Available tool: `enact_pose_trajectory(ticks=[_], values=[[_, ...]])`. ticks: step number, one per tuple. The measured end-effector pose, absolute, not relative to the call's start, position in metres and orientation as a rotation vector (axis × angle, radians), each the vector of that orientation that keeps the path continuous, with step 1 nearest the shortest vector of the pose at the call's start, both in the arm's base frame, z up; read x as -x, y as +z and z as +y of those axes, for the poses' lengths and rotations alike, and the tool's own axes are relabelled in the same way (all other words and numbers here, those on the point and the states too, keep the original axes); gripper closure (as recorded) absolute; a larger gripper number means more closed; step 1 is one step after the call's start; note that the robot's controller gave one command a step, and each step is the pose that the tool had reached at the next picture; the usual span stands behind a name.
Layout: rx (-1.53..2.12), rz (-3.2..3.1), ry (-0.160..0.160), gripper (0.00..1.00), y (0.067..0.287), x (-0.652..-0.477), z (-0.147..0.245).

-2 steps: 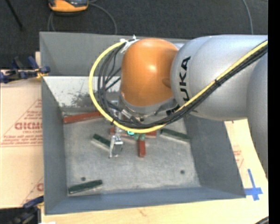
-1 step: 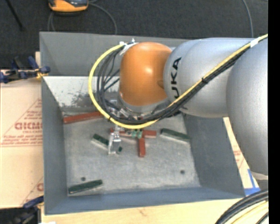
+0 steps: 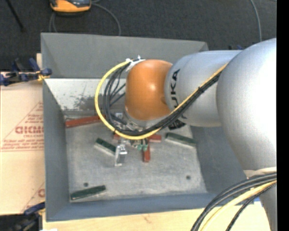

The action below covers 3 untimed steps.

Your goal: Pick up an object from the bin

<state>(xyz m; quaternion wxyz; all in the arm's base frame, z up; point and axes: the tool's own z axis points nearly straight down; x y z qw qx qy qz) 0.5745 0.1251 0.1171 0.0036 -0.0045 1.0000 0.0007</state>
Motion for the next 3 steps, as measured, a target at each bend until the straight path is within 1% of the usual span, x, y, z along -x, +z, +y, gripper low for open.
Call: enact_pose_trajectory(ticks=[1,2,3], values=[[0.069,3.140,0.003,1.00,0.078,-0.598,0.133],[0.067,3.140,0.003,1.00,0.078,-0.598,0.133],[0.117,3.130,0.001,1.00,0.237,-0.605,0.131]])
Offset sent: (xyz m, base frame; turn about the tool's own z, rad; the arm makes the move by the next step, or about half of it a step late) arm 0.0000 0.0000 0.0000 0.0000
